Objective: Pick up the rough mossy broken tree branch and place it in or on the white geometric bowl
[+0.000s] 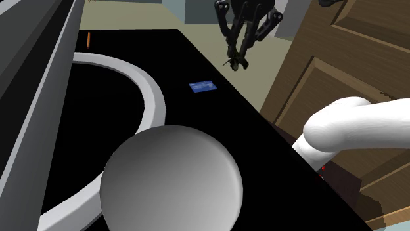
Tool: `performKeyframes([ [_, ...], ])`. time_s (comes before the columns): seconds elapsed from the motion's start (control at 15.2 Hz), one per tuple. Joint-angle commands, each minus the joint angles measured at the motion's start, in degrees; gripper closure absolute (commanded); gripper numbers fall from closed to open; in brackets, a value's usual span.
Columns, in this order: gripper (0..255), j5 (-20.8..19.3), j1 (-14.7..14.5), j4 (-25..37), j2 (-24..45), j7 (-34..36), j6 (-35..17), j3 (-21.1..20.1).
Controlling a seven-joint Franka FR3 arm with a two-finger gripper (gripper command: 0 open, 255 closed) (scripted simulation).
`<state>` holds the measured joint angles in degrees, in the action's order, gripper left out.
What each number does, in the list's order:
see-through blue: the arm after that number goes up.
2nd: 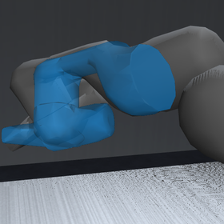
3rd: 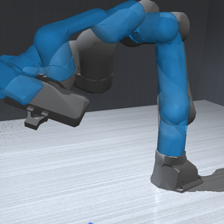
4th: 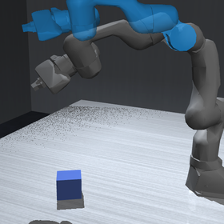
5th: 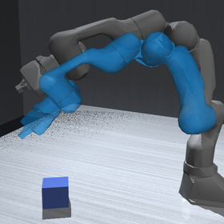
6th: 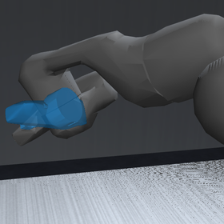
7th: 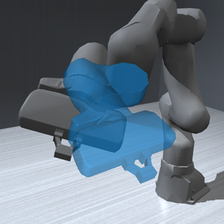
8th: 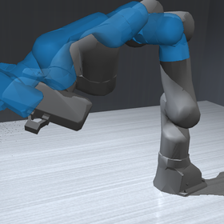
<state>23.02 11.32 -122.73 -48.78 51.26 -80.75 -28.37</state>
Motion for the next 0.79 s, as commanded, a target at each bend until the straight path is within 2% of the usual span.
performKeyframes([
  [0.0,255,-0.44,0.24,1.84,0.71,0.08,1.19,0.40],
  [0.2,255,-0.82,0.50,4.03,1.56,0.35,2.55,0.68],
  [0.73,255,5.34,0.07,9.99,2.55,11.59,3.20,-9.37],
])
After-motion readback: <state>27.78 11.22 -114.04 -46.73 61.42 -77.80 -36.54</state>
